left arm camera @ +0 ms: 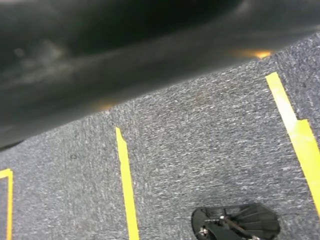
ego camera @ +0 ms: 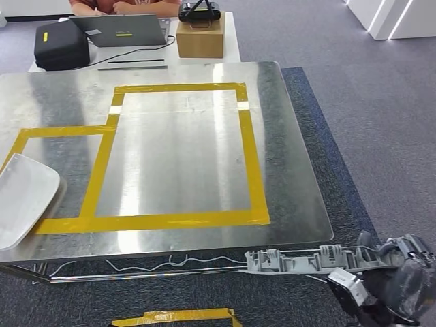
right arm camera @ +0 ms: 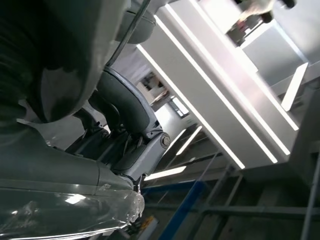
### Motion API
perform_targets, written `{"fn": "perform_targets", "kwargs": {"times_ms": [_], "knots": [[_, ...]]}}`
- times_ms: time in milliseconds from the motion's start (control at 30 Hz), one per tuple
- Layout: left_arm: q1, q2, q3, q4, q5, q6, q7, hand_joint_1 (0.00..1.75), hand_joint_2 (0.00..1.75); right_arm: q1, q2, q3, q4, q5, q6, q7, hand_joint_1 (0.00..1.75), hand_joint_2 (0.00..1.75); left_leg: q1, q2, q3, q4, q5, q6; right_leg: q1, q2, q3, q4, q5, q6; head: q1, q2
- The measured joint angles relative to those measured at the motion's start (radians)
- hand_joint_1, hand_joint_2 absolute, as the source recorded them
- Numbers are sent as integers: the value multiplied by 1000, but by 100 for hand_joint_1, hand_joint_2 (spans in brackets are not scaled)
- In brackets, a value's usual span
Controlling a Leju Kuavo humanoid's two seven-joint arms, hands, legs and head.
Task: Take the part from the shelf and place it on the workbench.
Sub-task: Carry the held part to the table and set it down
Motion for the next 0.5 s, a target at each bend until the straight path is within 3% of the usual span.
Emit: {"fn": "perform_targets", "kwargs": {"times_ms": [500], "knots": [[-1, -6, 35, 0, -4, 13, 1, 0, 0, 72, 22, -165, -89, -118, 0, 6, 175, 175, -1, 0, 4, 0, 0, 1, -1, 1, 4, 0, 0, 1, 0, 0]]}}
